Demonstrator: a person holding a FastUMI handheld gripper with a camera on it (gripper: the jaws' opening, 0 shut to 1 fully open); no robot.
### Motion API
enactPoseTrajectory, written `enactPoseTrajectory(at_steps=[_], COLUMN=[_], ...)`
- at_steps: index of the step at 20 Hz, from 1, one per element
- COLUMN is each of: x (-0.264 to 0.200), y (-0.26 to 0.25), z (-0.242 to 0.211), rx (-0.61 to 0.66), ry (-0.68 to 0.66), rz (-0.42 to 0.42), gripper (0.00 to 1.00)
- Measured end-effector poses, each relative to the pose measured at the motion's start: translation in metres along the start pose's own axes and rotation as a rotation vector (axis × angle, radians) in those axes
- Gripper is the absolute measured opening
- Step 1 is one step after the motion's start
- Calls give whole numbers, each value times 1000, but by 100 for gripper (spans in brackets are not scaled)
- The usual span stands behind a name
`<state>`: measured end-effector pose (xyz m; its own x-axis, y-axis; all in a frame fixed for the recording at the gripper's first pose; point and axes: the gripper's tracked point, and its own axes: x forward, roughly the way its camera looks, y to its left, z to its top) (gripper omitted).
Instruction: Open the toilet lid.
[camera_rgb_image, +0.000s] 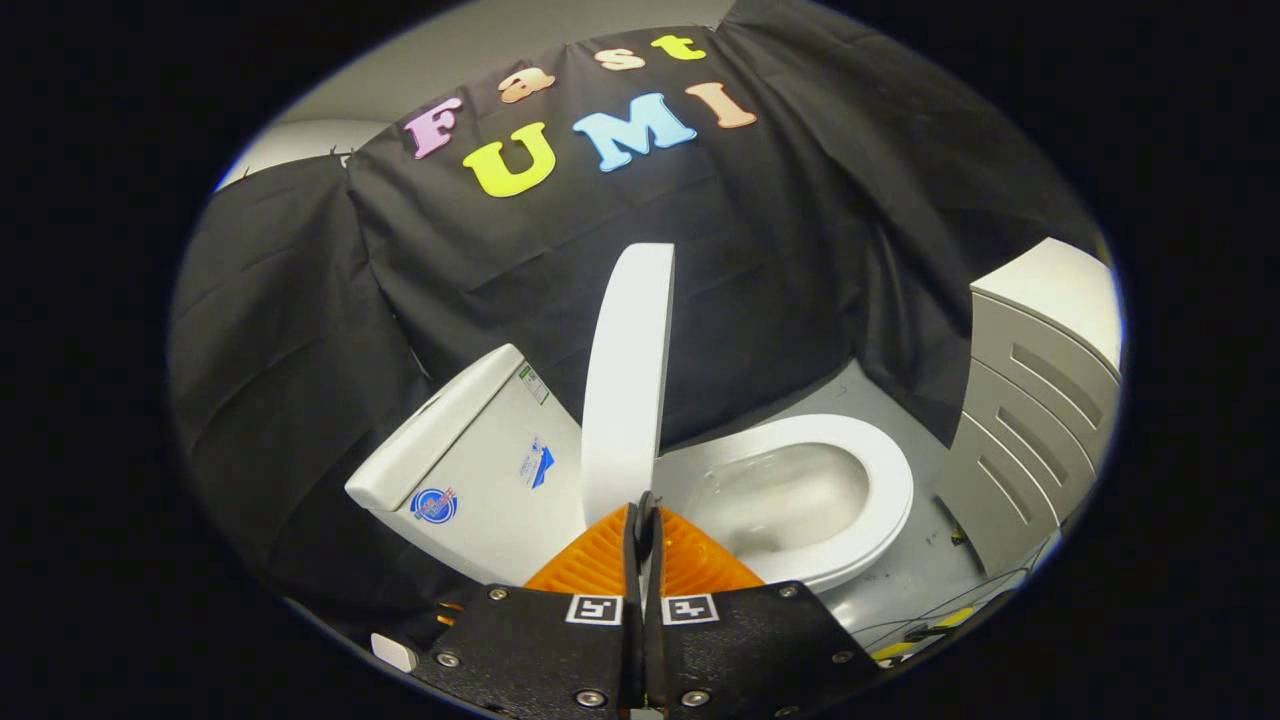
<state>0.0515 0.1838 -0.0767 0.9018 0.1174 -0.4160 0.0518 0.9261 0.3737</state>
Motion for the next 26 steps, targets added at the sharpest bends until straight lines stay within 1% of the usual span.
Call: enactPoseTrajectory(at_steps=[13,26], x=[5,14], y=[57,97], z=[0,-5], rx=[-81,-132], ry=[-23,-40], rz=[64,102], gripper=[0,0])
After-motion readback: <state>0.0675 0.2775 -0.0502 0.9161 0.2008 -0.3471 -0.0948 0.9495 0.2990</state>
